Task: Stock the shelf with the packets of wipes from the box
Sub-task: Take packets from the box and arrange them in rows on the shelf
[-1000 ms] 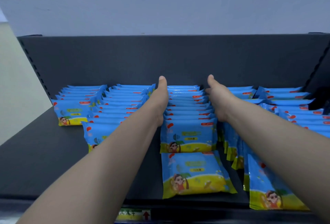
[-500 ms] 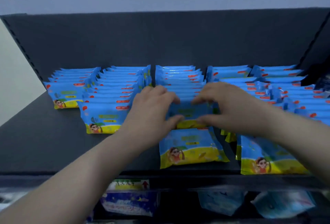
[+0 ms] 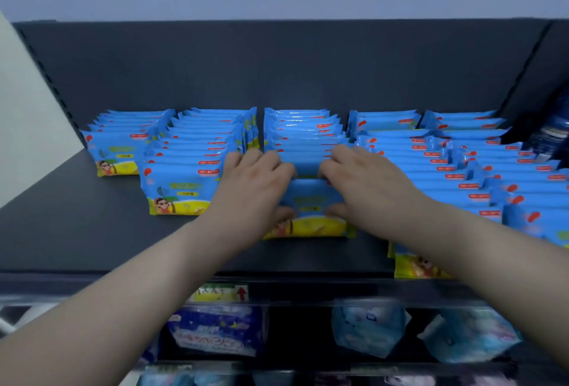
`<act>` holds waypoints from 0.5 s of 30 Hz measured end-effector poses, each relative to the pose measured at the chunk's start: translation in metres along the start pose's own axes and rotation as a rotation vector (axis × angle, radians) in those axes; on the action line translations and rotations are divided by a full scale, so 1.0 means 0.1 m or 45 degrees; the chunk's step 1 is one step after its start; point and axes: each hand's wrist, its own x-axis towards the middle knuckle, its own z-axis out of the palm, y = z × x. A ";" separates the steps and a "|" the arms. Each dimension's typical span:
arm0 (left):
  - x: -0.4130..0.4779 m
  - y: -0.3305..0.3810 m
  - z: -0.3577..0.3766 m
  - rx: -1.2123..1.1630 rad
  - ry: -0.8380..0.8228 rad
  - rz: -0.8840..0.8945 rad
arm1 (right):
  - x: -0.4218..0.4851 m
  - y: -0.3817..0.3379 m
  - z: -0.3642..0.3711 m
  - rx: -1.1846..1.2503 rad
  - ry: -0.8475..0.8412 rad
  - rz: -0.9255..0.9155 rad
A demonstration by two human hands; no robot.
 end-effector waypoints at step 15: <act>-0.05 0.02 -0.01 -0.146 0.214 -0.248 | -0.14 0.13 -0.14 0.277 0.209 0.303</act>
